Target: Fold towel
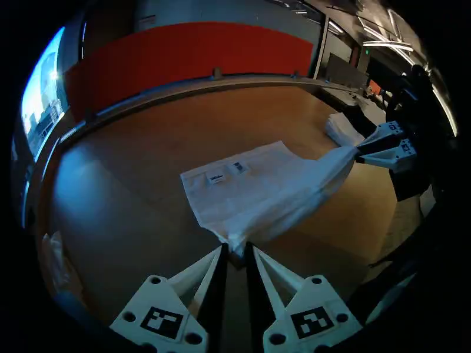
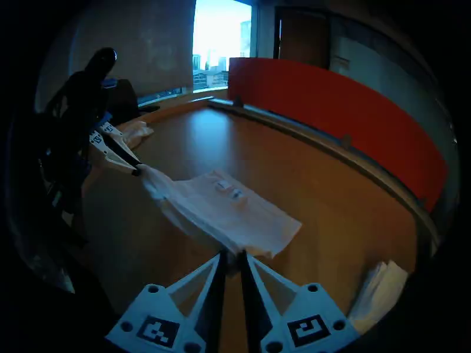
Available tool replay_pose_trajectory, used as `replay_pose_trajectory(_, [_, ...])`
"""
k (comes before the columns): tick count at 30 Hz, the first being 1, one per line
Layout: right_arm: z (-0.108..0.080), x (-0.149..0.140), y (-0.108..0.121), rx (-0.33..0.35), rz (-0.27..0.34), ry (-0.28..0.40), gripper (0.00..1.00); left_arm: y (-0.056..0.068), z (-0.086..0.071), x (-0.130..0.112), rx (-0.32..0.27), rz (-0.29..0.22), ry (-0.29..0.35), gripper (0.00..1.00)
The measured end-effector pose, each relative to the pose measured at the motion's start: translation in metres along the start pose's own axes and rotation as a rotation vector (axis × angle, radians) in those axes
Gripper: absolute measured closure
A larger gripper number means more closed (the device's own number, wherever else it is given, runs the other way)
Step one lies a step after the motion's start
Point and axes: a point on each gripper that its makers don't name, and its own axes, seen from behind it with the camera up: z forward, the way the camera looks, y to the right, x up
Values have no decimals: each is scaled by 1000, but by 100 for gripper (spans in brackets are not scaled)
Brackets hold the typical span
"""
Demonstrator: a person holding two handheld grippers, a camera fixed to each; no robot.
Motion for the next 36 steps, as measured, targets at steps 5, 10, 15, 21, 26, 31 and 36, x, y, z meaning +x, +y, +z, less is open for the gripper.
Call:
replay_pose_trajectory(5, [-5,4,-1,3,2,1,83,3,-7,2,-4,4,0,80])
replay_pose_trajectory(10, [-9,7,-1,5,-2,3,83,5,-13,4,-5,3,2,80])
replay_pose_trajectory(15, [-12,7,-1,7,1,0,83,8,-17,5,-9,-5,1,80])
replay_pose_trajectory(21, [-15,6,-2,12,0,-4,83,9,-19,5,-12,-6,-1,80])
replay_pose_trajectory(26, [-13,4,-3,15,0,-9,83,9,-16,4,-10,-7,-6,80])
replay_pose_trajectory(31, [-6,-1,-1,19,2,-23,83,7,-11,5,-7,-5,-9,79])
replay_pose_trajectory(36, [4,-5,4,18,5,-38,83,2,0,7,1,-9,-17,80])
